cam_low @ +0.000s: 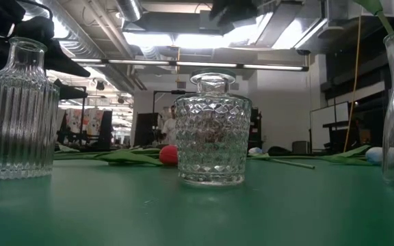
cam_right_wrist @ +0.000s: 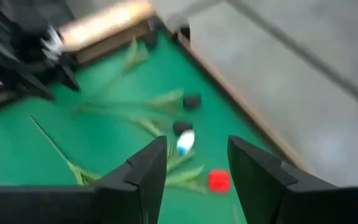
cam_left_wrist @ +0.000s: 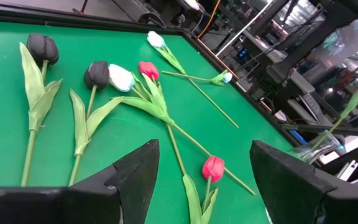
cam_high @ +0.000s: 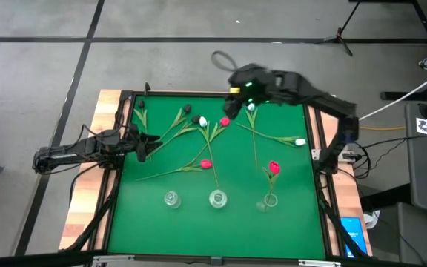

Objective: Sort flowers into vase by color
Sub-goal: Put the top pink tulip into the right transparent vase

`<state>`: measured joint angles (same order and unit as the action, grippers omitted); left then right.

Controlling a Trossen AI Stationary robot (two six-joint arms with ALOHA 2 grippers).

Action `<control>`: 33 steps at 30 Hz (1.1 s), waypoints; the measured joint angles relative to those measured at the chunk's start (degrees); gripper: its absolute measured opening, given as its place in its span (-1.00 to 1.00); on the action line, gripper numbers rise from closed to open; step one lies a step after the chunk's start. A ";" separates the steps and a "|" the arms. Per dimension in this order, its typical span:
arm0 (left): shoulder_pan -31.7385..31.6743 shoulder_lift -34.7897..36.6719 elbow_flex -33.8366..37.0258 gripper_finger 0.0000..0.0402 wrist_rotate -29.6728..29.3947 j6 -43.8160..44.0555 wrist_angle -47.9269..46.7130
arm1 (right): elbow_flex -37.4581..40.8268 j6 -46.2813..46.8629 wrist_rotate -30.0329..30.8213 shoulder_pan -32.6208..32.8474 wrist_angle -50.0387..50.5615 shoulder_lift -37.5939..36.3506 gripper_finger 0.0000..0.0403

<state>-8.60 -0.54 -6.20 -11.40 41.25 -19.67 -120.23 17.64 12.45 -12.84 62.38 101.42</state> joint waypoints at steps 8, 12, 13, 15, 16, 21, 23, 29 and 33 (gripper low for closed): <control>-0.01 -0.08 0.00 0.23 -0.26 -0.58 -0.01 | 4.04 8.29 -3.92 0.06 0.10 6.86 -0.15; 0.00 -0.25 0.00 0.23 -0.45 -0.66 -0.01 | 11.98 12.01 -4.67 0.06 -1.38 6.81 -0.15; -0.01 -0.26 0.00 0.23 -0.48 -0.66 -0.01 | 14.31 13.09 -5.26 0.04 -2.71 6.72 -0.15; 0.00 -0.44 0.00 0.23 -0.46 -0.68 -0.01 | 18.98 13.07 -8.30 0.04 -9.08 6.07 -0.16; 0.00 -0.46 0.00 0.23 -0.45 -0.68 -0.01 | 21.32 12.85 -10.74 0.07 -13.68 5.80 -0.16; 0.00 -0.44 0.00 0.23 -0.45 -0.68 -0.01 | 31.44 -0.27 -21.86 2.53 -42.35 5.90 -0.16; 0.00 -0.44 0.00 0.23 -0.47 -0.66 -0.01 | 35.02 -6.12 -23.49 3.51 -52.32 3.78 -0.16; -0.02 -1.03 0.00 0.23 -0.45 0.25 -0.01 | 49.80 -11.91 -21.96 2.88 -62.40 -9.19 -0.16; -0.02 -2.28 -0.02 0.23 -0.55 0.60 -0.14 | 64.74 -2.26 -11.71 0.98 -65.73 -20.98 -0.16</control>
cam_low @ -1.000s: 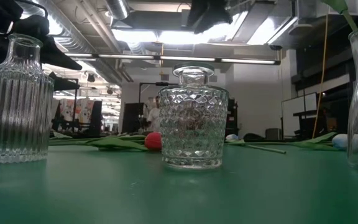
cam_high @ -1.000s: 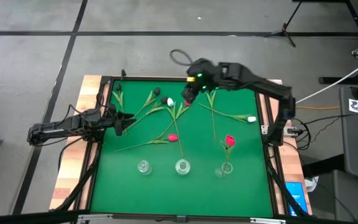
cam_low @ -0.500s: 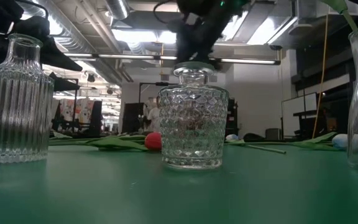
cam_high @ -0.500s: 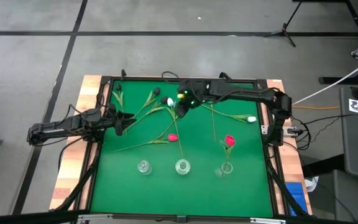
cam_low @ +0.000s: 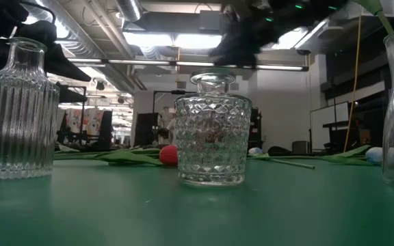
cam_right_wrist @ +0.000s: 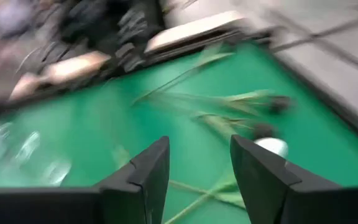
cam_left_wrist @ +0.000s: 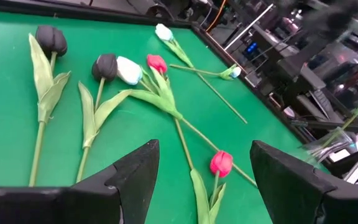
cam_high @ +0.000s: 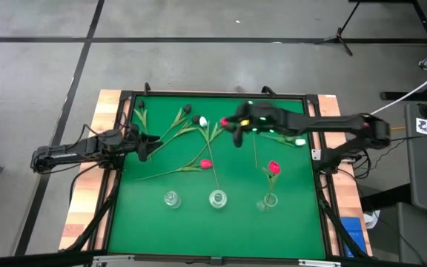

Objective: Sort flowers into vase by color
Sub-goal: Put the top pink tulip into the right transparent vase

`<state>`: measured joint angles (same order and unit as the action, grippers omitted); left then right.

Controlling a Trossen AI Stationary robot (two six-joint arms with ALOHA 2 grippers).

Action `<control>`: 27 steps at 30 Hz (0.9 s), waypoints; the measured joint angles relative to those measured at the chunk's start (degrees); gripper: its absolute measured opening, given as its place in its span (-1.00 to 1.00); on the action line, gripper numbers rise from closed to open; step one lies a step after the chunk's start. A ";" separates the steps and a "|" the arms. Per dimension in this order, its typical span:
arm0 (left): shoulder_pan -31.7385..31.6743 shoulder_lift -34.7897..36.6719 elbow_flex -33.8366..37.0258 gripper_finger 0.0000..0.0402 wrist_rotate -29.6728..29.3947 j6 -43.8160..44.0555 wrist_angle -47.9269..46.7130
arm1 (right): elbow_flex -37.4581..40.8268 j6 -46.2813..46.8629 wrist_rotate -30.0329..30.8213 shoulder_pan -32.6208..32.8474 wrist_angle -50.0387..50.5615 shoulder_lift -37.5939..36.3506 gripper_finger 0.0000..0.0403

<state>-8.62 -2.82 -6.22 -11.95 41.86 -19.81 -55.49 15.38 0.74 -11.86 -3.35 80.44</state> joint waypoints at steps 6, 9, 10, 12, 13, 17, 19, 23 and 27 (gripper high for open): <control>0.00 -1.72 0.00 0.23 -0.19 0.64 0.02 | 10.68 14.89 14.25 3.13 -5.22 -2.33 -0.16; -0.02 -1.85 0.00 0.23 -0.26 1.77 0.02 | 10.62 20.95 17.24 4.86 -4.87 0.33 -0.16; -0.02 -2.08 0.00 0.23 -0.25 1.79 0.02 | 10.17 23.08 17.45 4.93 -5.27 1.44 -0.16; -0.02 -2.11 0.00 0.23 -0.28 2.10 0.02 | 9.57 25.69 17.15 4.83 -4.80 3.26 -0.15; -0.02 -2.28 0.00 0.23 -0.32 2.52 0.07 | 8.88 26.07 16.66 4.80 -5.00 4.33 -0.14; -0.03 -2.56 0.00 0.23 -0.33 2.80 0.07 | 6.90 28.87 16.16 4.72 -5.14 8.04 0.04; -0.04 -2.60 0.00 0.23 -0.34 2.86 0.07 | 5.99 29.72 15.92 4.74 -4.54 9.93 0.18; -0.04 -2.65 0.00 0.23 -0.33 3.12 0.07 | 3.20 35.29 14.83 4.55 -0.44 13.65 0.41; -0.04 -2.76 0.00 0.23 -0.37 3.16 0.07 | 0.34 42.48 16.71 3.79 5.06 17.88 0.48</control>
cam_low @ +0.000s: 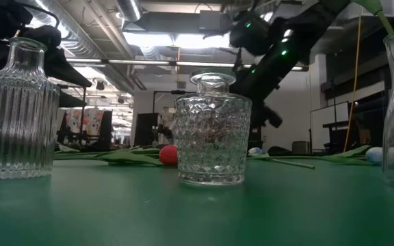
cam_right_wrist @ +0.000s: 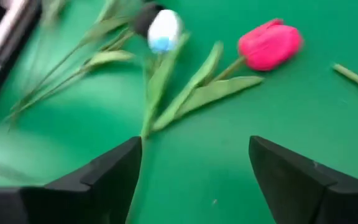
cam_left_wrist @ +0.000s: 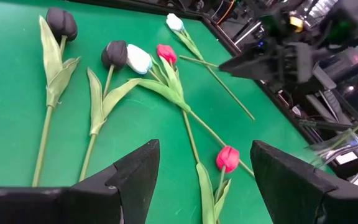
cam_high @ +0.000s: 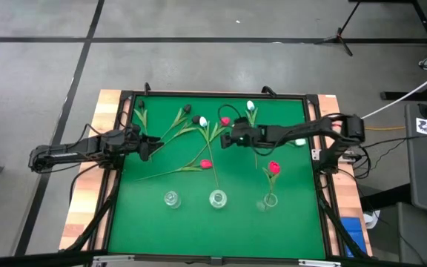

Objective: Sort flowers into vase by color
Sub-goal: Put the top pink tulip into the right transparent vase

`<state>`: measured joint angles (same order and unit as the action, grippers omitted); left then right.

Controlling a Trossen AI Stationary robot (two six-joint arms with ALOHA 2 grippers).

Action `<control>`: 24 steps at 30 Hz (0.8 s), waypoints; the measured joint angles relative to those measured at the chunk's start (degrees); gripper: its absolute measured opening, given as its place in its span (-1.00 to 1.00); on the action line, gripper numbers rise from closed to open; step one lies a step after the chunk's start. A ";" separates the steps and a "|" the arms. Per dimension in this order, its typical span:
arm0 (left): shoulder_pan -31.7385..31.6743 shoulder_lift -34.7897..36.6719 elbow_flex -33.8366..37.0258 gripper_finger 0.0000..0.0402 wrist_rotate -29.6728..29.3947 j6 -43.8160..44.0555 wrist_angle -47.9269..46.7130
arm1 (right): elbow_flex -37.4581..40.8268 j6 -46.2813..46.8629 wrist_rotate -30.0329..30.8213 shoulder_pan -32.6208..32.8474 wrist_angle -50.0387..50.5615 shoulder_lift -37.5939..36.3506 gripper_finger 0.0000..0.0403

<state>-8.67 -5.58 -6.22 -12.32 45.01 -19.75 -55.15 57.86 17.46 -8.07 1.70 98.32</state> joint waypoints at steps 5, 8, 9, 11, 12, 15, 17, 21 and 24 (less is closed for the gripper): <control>0.00 -0.01 0.00 0.23 -0.04 0.07 0.00 | -5.12 3.64 1.82 -0.36 0.40 4.78 0.47; 0.00 -0.01 0.00 0.23 -0.04 0.07 0.00 | -8.69 5.21 1.04 -1.00 5.59 7.92 0.47; 0.00 0.00 0.00 0.23 -0.04 0.07 0.00 | -10.00 5.30 0.37 -1.16 6.59 9.09 0.47; 0.00 0.02 0.00 0.23 -0.04 0.07 0.00 | -11.85 6.07 -0.08 -1.75 9.62 10.59 0.47; 0.00 0.02 0.00 0.23 -0.04 0.07 0.00 | -12.68 6.37 0.10 -1.76 9.57 11.29 0.47; 0.00 0.02 0.00 0.23 -0.06 0.04 0.00 | -14.61 6.41 1.11 -2.33 8.90 12.65 0.47; 0.00 0.02 0.00 0.23 -0.06 0.04 0.00 | -15.52 6.55 1.06 -2.59 8.75 13.42 0.47; 0.00 0.02 0.00 0.23 -0.06 0.04 0.02 | -15.80 10.67 0.47 -3.28 8.90 15.21 0.47; 0.00 0.02 0.00 0.23 -0.06 0.04 0.01 | -15.81 14.04 -0.03 -3.31 8.85 16.79 0.47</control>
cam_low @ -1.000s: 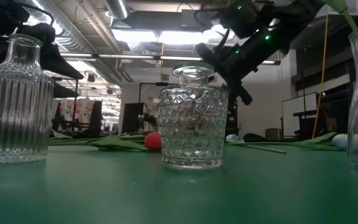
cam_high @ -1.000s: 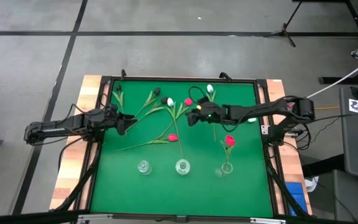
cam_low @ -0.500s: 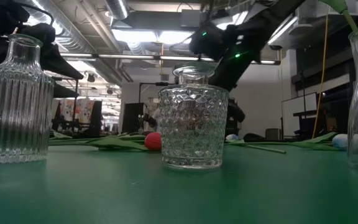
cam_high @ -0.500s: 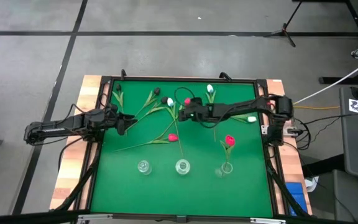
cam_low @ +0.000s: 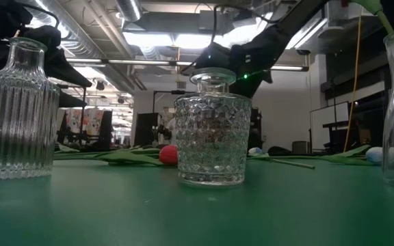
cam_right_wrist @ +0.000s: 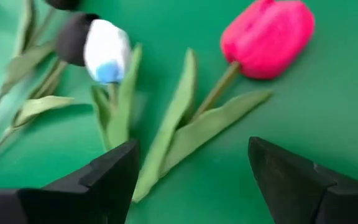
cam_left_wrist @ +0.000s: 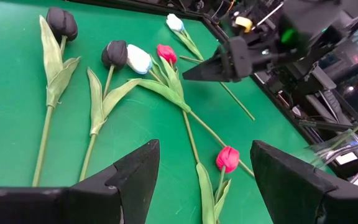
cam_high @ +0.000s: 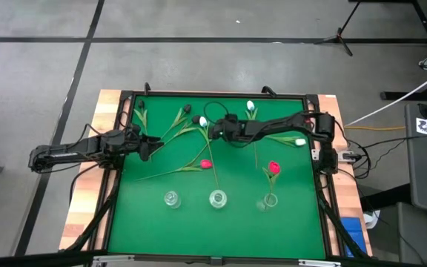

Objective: Sort flowers into vase by color
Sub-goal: Put the top pink tulip into the right transparent vase

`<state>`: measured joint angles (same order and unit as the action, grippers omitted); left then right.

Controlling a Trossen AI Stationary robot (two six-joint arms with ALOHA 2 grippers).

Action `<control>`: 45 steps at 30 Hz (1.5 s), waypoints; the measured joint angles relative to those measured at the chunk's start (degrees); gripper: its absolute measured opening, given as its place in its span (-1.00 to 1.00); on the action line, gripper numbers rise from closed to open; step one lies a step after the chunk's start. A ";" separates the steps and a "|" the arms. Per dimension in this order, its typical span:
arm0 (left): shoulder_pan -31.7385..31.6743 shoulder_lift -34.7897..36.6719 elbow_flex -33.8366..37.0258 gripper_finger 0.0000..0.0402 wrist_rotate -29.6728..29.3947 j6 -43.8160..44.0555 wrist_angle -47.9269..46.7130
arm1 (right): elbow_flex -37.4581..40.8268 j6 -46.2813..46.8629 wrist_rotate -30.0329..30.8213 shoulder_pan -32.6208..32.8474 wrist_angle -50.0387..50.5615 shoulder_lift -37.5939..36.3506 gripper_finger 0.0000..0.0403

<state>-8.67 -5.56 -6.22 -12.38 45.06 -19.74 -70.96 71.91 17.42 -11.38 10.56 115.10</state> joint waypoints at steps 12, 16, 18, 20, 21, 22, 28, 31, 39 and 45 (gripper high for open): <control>0.00 0.00 0.00 0.23 -0.04 -0.42 0.01 | -0.09 2.00 0.96 0.09 -4.52 1.80 0.47; 0.00 0.00 0.00 0.23 -0.04 -0.46 0.01 | -0.09 2.02 1.15 -0.01 -4.58 1.82 0.47; 0.00 0.00 0.00 0.23 -0.04 -0.49 0.01 | -0.10 2.20 1.66 0.00 -4.74 2.10 0.47; 0.00 0.00 0.00 0.23 -0.04 -0.50 0.01 | -0.87 2.44 2.09 0.07 -4.56 2.87 0.47; 0.00 0.00 0.00 0.23 -0.04 -0.50 0.01 | -1.49 2.44 1.86 0.03 -4.36 3.44 0.47; 0.00 0.00 0.00 0.23 -0.04 -0.61 0.01 | -2.46 2.42 1.86 0.06 -4.27 4.22 0.47; 0.00 0.00 0.00 0.23 -0.07 -1.18 0.01 | -6.41 2.86 2.19 0.09 -1.33 5.99 0.46; 0.00 0.00 0.00 0.23 -0.07 -1.22 0.01 | -7.10 3.55 2.11 -0.36 1.77 6.02 0.38; 0.00 0.00 0.00 0.23 -0.07 -1.53 0.01 | -7.12 2.68 1.31 -0.67 3.20 6.46 -0.16; 0.00 0.00 0.00 0.23 -0.07 -1.65 0.01 | -7.02 -0.14 1.87 -0.66 3.21 6.61 -0.50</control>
<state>-8.67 -5.56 -6.22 -12.45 43.41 -19.73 -77.97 71.77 19.30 -12.03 13.77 121.71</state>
